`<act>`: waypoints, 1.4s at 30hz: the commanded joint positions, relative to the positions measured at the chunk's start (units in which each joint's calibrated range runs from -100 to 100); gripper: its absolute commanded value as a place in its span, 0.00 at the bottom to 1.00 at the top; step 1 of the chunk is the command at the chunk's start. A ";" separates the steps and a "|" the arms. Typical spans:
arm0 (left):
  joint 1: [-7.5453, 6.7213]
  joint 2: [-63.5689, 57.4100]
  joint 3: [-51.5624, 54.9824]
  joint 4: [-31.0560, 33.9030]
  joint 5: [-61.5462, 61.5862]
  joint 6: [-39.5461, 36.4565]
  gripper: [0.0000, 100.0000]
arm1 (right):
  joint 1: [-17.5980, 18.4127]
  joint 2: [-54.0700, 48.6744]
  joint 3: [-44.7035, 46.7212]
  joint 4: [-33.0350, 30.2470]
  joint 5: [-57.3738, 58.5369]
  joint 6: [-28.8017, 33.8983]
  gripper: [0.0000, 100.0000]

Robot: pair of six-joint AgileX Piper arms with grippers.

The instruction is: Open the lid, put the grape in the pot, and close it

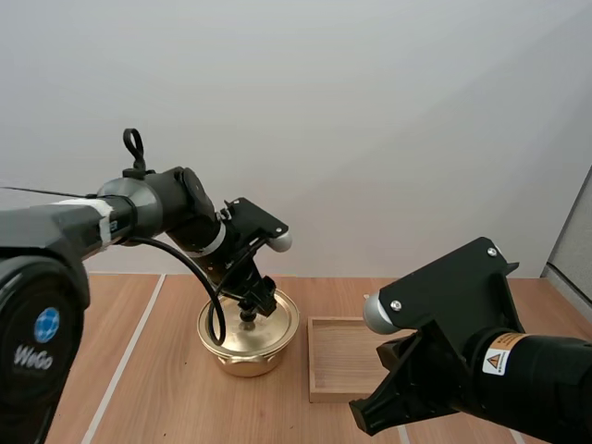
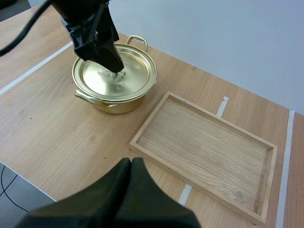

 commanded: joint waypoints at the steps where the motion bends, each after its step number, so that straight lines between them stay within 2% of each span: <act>1: 0.00 -7.22 0.11 -1.23 4.76 -0.89 1.00 | -0.22 -0.57 0.20 0.04 -3.90 -0.19 0.00; 15: 0.00 -38.78 0.11 -1.12 19.18 -6.42 1.00 | -0.22 -0.57 0.20 0.53 -4.91 0.12 0.00; 16: 0.00 -41.89 0.11 -1.12 19.18 -7.32 0.78 | -0.22 -0.57 0.20 0.53 -4.91 0.12 0.00; 19: 0.00 -47.97 0.11 -1.12 19.18 -7.86 0.25 | -0.22 -0.57 0.20 0.53 -4.91 0.12 0.00; 21: 0.00 -51.25 0.11 -1.12 19.18 -7.95 0.00 | -0.22 -0.57 0.20 -0.03 -4.91 0.12 0.00; 26: 0.00 -57.71 1.34 -1.12 19.00 -12.09 0.00 | -0.22 -0.57 0.20 2.79 -5.07 0.22 0.00; 31: 0.00 -64.23 7.99 -1.12 8.06 -14.25 0.00 | -0.22 -1.79 0.20 3.55 -11.13 5.33 0.00; 37: 0.00 -73.62 19.12 -1.12 -8.16 -17.09 0.00 | -0.22 -6.81 0.20 -1.81 -23.19 10.84 0.00; 42: 0.00 -80.53 27.61 -1.12 -19.82 -23.73 0.00 | -0.22 -11.17 0.20 -8.10 -28.24 17.37 0.00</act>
